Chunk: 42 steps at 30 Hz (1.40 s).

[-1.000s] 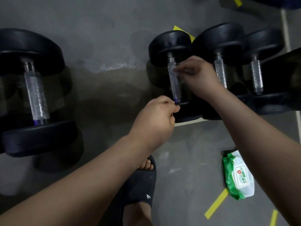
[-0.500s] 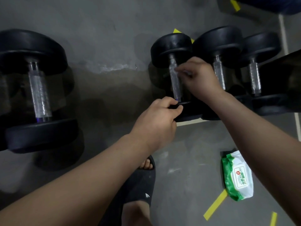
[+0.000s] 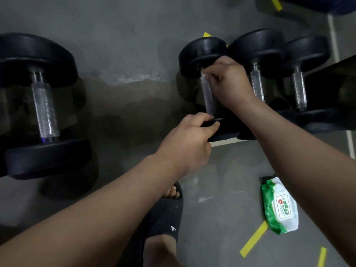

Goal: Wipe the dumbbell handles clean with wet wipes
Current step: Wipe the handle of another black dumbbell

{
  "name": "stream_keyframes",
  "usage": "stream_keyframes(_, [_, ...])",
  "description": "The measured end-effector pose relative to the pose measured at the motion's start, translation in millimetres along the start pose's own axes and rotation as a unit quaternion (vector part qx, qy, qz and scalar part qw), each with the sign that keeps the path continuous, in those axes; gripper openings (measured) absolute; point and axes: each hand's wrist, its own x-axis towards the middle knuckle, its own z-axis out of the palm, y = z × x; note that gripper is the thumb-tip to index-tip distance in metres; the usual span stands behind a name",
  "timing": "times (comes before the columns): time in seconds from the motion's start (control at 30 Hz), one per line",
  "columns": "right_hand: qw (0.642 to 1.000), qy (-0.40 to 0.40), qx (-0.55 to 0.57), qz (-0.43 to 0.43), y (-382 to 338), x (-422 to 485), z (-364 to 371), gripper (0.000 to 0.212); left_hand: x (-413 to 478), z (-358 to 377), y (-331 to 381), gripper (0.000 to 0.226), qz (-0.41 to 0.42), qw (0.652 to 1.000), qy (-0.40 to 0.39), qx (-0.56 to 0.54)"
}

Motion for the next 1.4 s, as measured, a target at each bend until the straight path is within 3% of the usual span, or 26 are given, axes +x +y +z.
stream_keyframes(0.1, [0.999, -0.039, 0.014, 0.006, 0, -10, -3, 0.019, -6, 0, -2, 0.061, 0.006, 1.0, -0.008, 0.002])
stream_keyframes(0.3, [0.966, -0.256, 0.009, 0.016, 3, -14, -36, 0.021, -19, 2, -15, 0.065, -0.011, 0.999, -0.035, -0.019])
stream_keyframes(0.5, [0.991, -0.115, 0.052, 0.054, 5, -10, -23, 0.014, -18, 4, -12, 0.065, -0.026, 0.998, -0.044, -0.028])
stream_keyframes(0.57, [0.978, -0.188, 0.052, 0.075, 2, -14, -31, 0.016, -18, 2, -14, 0.066, -0.025, 0.998, -0.054, -0.025])
stream_keyframes(0.67, [0.926, -0.357, 0.01, 0.125, -2, -18, -46, 0.028, -15, 1, -15, 0.064, -0.027, 0.998, -0.049, -0.026])
stream_keyframes(0.73, [0.922, -0.366, -0.001, 0.126, -3, -16, -47, 0.029, -13, 1, -14, 0.061, -0.037, 0.998, -0.046, -0.035])
stream_keyframes(0.87, [0.962, -0.253, 0.039, 0.094, -3, -9, -41, 0.02, -12, 4, -13, 0.061, -0.042, 0.997, -0.045, -0.037])
stream_keyframes(1.03, [0.91, -0.385, 0.006, 0.151, 1, -17, -52, 0.034, -13, 5, -12, 0.061, -0.04, 0.998, -0.048, -0.03])
stream_keyframes(1.13, [0.934, -0.331, 0.029, 0.134, 7, -16, -49, 0.033, -10, 5, -12, 0.058, -0.045, 0.998, -0.037, -0.033])
stream_keyframes(1.23, [0.965, -0.193, 0.101, 0.143, 11, -13, -35, 0.015, -9, 8, -12, 0.056, -0.046, 0.998, -0.03, -0.035])
stream_keyframes(1.4, [0.971, 0.019, 0.135, 0.197, 7, 0, 1, 0.011, -8, 7, -11, 0.054, -0.046, 0.998, -0.031, -0.028])
